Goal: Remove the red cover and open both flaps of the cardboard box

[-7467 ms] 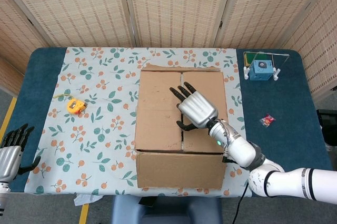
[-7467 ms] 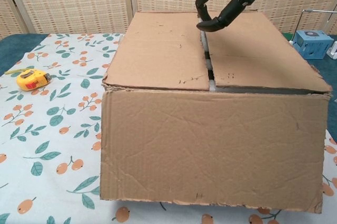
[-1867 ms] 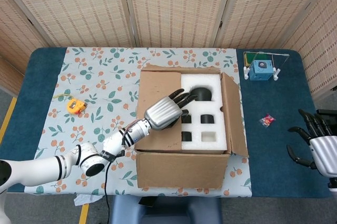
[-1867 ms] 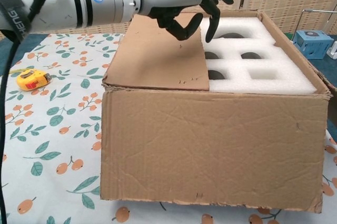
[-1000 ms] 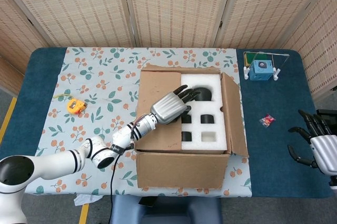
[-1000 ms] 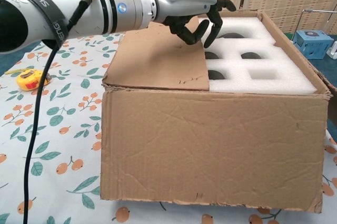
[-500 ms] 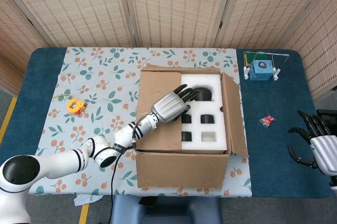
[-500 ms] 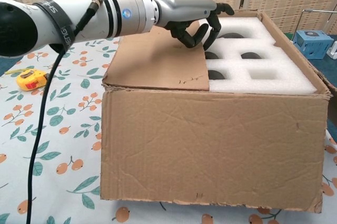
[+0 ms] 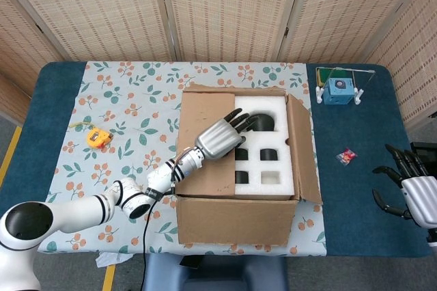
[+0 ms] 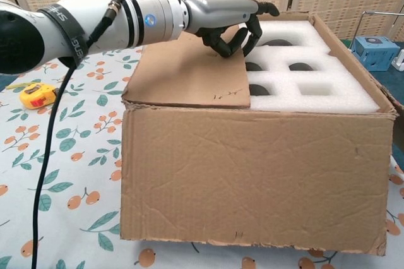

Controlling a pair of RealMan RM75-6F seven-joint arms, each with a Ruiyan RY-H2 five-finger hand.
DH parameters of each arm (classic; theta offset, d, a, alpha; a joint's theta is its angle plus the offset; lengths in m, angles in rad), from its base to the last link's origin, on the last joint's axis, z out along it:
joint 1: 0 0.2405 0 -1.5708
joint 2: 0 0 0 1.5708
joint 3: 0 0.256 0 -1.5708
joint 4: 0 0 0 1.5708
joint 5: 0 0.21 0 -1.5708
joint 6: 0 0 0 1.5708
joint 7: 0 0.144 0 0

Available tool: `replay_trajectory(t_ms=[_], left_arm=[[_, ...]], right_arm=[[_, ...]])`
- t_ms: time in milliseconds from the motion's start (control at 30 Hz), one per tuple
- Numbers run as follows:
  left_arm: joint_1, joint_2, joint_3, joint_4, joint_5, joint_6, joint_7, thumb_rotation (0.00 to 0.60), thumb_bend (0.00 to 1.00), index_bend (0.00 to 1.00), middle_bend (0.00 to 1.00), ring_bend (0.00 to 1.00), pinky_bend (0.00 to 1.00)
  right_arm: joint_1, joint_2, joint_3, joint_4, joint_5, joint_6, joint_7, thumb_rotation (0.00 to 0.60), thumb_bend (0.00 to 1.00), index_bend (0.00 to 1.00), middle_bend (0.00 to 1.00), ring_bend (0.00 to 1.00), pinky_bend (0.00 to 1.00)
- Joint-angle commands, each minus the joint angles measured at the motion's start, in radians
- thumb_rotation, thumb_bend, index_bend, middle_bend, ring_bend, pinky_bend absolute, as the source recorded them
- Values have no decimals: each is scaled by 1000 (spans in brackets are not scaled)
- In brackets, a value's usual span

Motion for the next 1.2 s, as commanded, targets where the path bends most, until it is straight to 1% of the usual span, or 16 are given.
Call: replay_trajectory(t_ms=[33, 233, 433, 867, 1067, 1200], left_arm=[[2, 3, -1, -6, 0, 11, 9, 600, 962, 613, 2, 0, 0], [8, 9, -14, -35, -40, 31, 70, 600, 965, 614, 2, 0, 0], [11, 21, -21, -66, -74, 52, 144, 600, 969, 614, 2, 0, 0], [36, 93, -28, -182, -161, 118, 321, 600, 978, 658, 2, 0, 0], [46, 127, -32, -220, -182, 148, 364, 600, 978, 664, 12, 0, 0], [56, 147, -43, -252, -191, 173, 364, 600, 978, 632, 12, 0, 0]], right_arm=[[0, 1, 0, -1, 0, -1, 0, 307, 504, 322, 0, 0, 0], [-1, 3, -4, -6, -6, -4, 1, 307, 504, 322, 0, 0, 0], [-14, 7, -6, -14, -12, 19, 1, 307, 504, 322, 0, 0, 0], [-15, 7, -11, -18, -22, 15, -1, 307, 504, 322, 0, 0, 0], [-16, 8, -10, -20, -22, 17, -2, 308, 504, 323, 0, 0, 0], [-14, 9, -11, -23, -19, 10, -5, 308, 504, 322, 0, 0, 0]])
